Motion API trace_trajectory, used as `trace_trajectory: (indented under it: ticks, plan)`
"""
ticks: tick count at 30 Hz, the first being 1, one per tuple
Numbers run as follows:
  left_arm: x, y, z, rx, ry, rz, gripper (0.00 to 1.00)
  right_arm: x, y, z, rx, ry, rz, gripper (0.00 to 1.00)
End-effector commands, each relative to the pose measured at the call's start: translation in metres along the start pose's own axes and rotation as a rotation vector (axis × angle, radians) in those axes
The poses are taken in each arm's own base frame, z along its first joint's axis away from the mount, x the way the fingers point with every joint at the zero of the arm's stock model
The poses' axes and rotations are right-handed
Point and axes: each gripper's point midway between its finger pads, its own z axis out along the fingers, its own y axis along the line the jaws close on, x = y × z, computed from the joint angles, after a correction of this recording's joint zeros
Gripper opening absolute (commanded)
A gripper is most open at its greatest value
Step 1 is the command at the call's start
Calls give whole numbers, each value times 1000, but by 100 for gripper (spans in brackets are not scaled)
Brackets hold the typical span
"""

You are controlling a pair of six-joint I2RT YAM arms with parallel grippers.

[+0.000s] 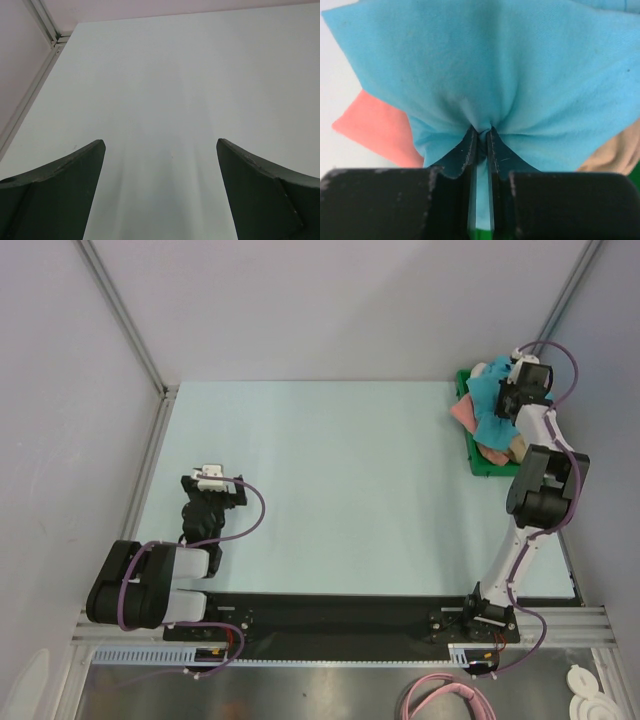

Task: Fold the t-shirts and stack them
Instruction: Grab the tshirt from the pile, then move the tshirt to the center of the board

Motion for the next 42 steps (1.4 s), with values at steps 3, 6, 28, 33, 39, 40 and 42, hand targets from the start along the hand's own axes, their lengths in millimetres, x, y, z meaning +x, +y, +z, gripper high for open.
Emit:
trace_trajectory:
  ticks: [3, 6, 28, 33, 39, 40, 42]
  plan:
    - [-21, 3, 7, -4, -69, -11, 100, -67, -9, -70, 45, -189, -32, 0]
    - [-21, 2, 7, -3, -69, -10, 100, -101, -1, -116, 45, -300, -84, 0]
    - [-38, 18, -11, -82, -129, -51, 100, -125, 269, -366, -694, -601, -516, 0]
    - [-38, 21, -10, -101, -122, -59, 100, -120, 267, -358, -706, -621, -485, 0]
    - [-28, 20, -3, -77, 35, 35, 100, -33, 233, -217, -541, -328, -443, 64]
    - [-37, 20, 1, -71, 29, 48, 100, -17, 230, -202, -532, -274, -454, 65]
    - [-36, 15, -4, -29, 48, 83, 100, 13, 223, -189, -532, -214, -472, 64]
